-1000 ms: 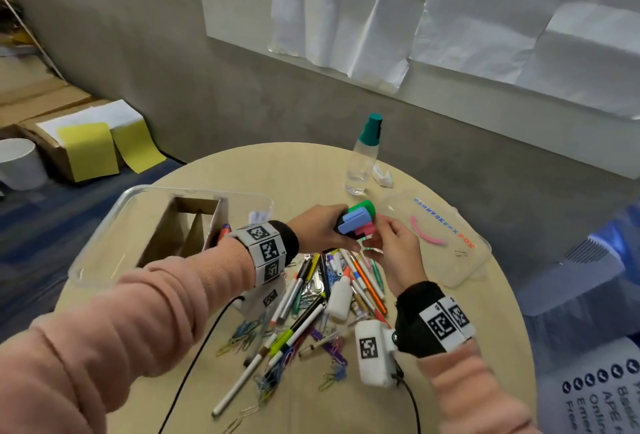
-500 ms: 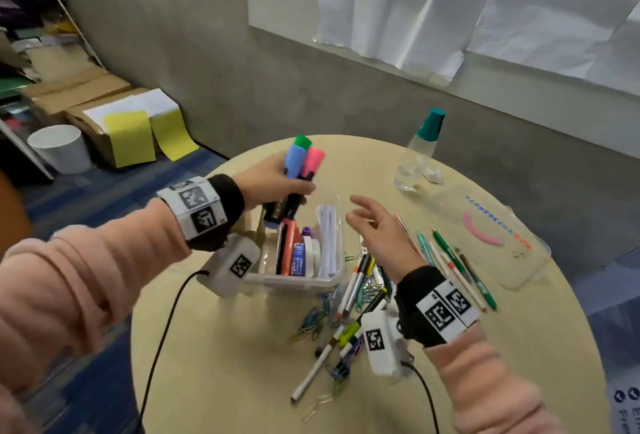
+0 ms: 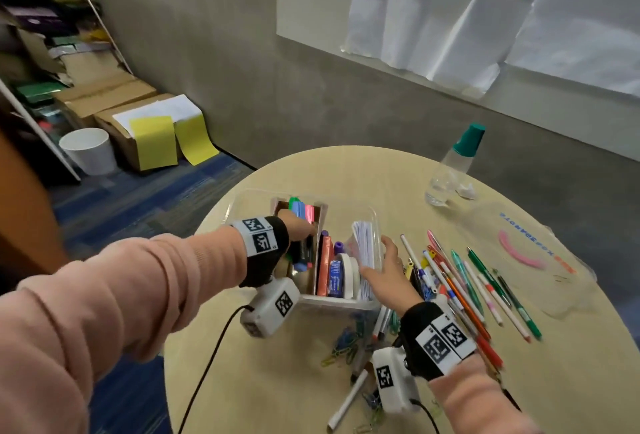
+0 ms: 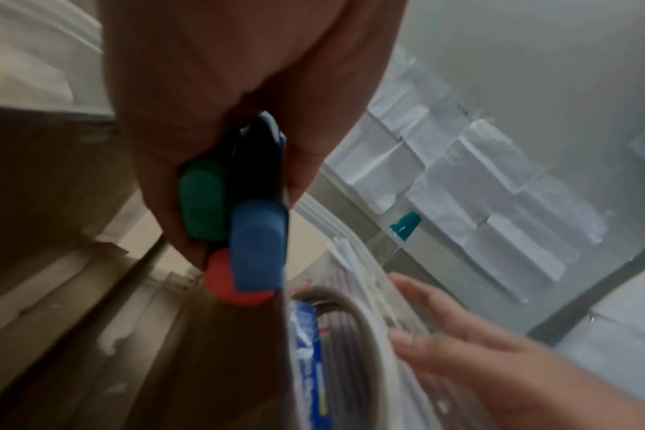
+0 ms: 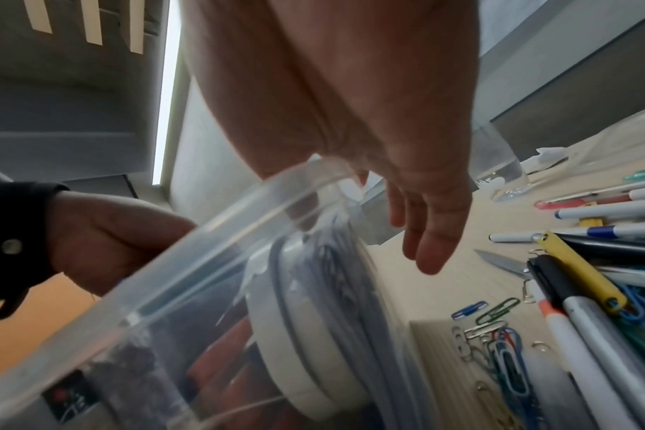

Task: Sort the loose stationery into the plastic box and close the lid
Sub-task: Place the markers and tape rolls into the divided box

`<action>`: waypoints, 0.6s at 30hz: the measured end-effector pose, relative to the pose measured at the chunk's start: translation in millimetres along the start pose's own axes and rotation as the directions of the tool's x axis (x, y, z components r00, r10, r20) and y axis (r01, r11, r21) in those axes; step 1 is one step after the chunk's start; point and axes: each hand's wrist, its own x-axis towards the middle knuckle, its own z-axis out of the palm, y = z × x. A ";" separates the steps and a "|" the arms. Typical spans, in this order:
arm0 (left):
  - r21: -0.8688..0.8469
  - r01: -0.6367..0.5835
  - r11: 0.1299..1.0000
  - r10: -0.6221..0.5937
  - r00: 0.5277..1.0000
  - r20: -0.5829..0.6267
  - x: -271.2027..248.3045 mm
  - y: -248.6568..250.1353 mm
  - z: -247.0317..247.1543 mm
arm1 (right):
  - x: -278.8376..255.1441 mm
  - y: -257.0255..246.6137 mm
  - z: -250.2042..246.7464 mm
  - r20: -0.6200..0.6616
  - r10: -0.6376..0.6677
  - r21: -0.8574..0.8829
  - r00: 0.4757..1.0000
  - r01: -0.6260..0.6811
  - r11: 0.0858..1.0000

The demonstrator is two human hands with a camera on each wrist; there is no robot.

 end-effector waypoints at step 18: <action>0.310 -0.020 0.950 -0.030 0.987 0.155 -10.9 -1.3 7.2 | 0.3 15.3 2.2 0.010 0.017 -0.004 1.000 -0.017 1.000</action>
